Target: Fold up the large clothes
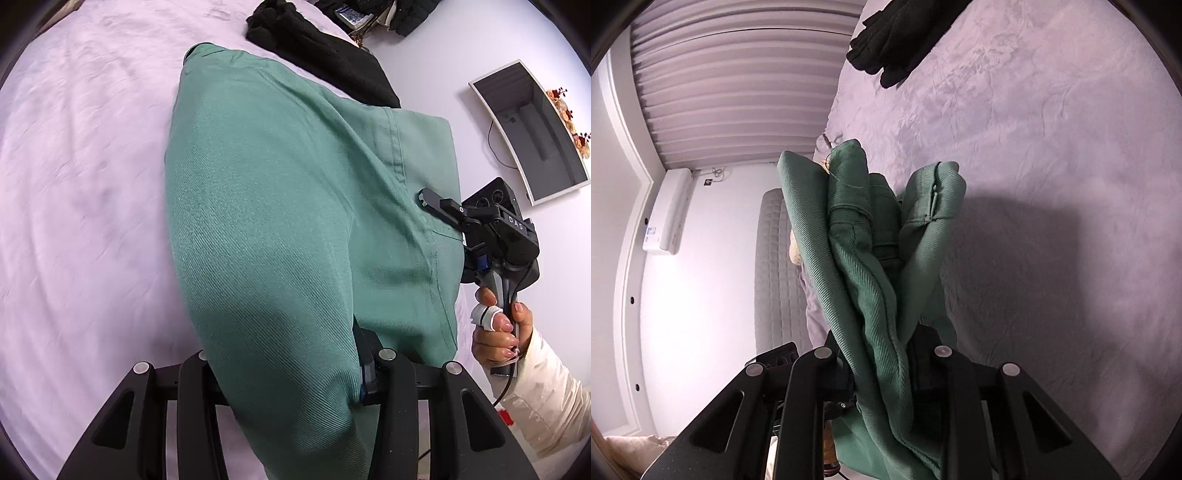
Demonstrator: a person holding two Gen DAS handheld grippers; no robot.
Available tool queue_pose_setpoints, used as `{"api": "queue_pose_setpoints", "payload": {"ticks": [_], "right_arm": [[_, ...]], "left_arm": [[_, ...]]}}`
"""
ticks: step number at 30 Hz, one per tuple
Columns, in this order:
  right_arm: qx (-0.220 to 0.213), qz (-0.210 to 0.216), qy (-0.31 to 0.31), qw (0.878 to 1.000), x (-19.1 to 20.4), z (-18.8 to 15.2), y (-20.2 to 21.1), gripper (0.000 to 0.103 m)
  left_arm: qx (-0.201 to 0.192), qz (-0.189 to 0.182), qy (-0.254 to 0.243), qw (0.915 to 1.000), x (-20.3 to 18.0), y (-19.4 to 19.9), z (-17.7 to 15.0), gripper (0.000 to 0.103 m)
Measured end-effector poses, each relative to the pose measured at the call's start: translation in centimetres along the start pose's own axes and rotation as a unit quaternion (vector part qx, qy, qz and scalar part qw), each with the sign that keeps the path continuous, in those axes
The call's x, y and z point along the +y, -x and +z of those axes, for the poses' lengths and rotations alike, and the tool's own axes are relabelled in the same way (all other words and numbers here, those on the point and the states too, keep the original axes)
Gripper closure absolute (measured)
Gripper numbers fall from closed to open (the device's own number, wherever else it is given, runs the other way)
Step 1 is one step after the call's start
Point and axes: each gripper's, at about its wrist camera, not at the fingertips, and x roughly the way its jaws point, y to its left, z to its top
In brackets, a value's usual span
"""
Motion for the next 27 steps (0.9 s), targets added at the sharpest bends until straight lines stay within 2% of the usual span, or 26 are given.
{"api": "queue_pose_setpoints", "payload": {"ticks": [7, 11, 14, 18, 21, 24, 27], "right_arm": [[0.025, 0.005, -0.031, 0.999, -0.1, -7.9, -4.3, 0.081], [0.039, 0.003, -0.054, 0.998, -1.1, -11.6, -6.8, 0.081], [0.053, -0.016, -0.063, 0.996, -1.8, -13.7, -8.7, 0.081], [0.053, -0.072, -0.062, 0.994, -2.3, -14.4, -9.5, 0.077], [0.051, -0.123, -0.052, 0.99, -1.6, -14.1, -8.8, 0.072], [0.044, -0.197, -0.013, 0.979, 0.1, -13.9, -7.6, 0.061], [0.029, -0.251, 0.016, 0.967, 1.7, -14.0, -6.3, 0.061]], "left_arm": [[0.028, 0.025, 0.015, 0.9992, 4.0, 5.2, -7.5, 0.057], [0.044, 0.037, 0.027, 0.998, 6.7, 6.6, -11.5, 0.057], [0.055, 0.052, 0.041, 0.9963, 8.6, 6.2, -13.4, 0.057], [0.065, 0.066, 0.065, 0.9936, 9.8, 5.2, -14.7, 0.052], [0.066, 0.072, 0.055, 0.9937, 9.7, 6.1, -15.1, 0.052], [0.067, 0.075, 0.049, 0.9937, 9.2, 7.1, -14.8, 0.052], [0.06, 0.082, 0.048, 0.9937, 10.1, 8.6, -14.9, 0.051]]}}
